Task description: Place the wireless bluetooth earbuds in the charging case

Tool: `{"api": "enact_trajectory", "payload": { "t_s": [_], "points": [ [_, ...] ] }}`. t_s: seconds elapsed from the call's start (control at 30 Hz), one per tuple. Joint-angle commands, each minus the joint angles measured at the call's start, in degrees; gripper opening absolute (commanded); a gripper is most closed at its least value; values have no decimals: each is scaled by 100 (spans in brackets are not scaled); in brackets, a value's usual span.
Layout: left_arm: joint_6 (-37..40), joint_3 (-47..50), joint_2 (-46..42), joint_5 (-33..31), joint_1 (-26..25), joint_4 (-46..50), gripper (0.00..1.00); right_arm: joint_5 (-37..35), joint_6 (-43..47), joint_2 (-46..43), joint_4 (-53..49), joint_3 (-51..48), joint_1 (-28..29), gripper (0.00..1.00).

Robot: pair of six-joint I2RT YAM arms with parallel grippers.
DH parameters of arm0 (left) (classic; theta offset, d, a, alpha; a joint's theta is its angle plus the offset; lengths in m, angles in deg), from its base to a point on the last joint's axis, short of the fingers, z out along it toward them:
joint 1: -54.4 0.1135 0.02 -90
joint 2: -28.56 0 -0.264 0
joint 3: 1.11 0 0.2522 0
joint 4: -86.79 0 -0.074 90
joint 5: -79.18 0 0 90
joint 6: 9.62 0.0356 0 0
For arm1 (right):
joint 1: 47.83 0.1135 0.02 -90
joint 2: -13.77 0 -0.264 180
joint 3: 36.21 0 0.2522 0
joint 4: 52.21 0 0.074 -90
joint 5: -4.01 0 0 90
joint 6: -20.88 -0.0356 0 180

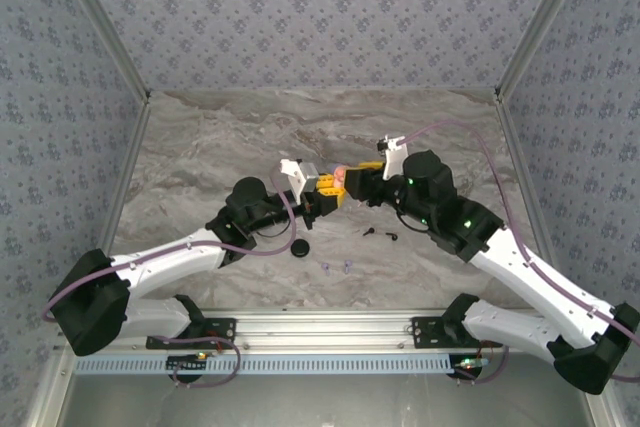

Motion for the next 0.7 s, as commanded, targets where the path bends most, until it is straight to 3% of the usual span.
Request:
{"api": "enact_trajectory", "payload": {
  "t_s": [0.0, 0.1, 0.4, 0.67],
  "points": [
    [44, -103, -101, -63, -23, -276, 0, -98, 78, -265, -334, 314, -67, 55],
    [79, -11, -183, -225, -22, -317, 0, -156, 48, -422, -533, 296, -204, 59],
    [214, 374, -644, -393, -23, -957, 0, 427, -162, -439, -759, 163, -729, 58],
    [537, 587, -1459, -850, -18, -1051, 0, -147, -223, 107, -1347, 107, -994, 58]
  ]
}}
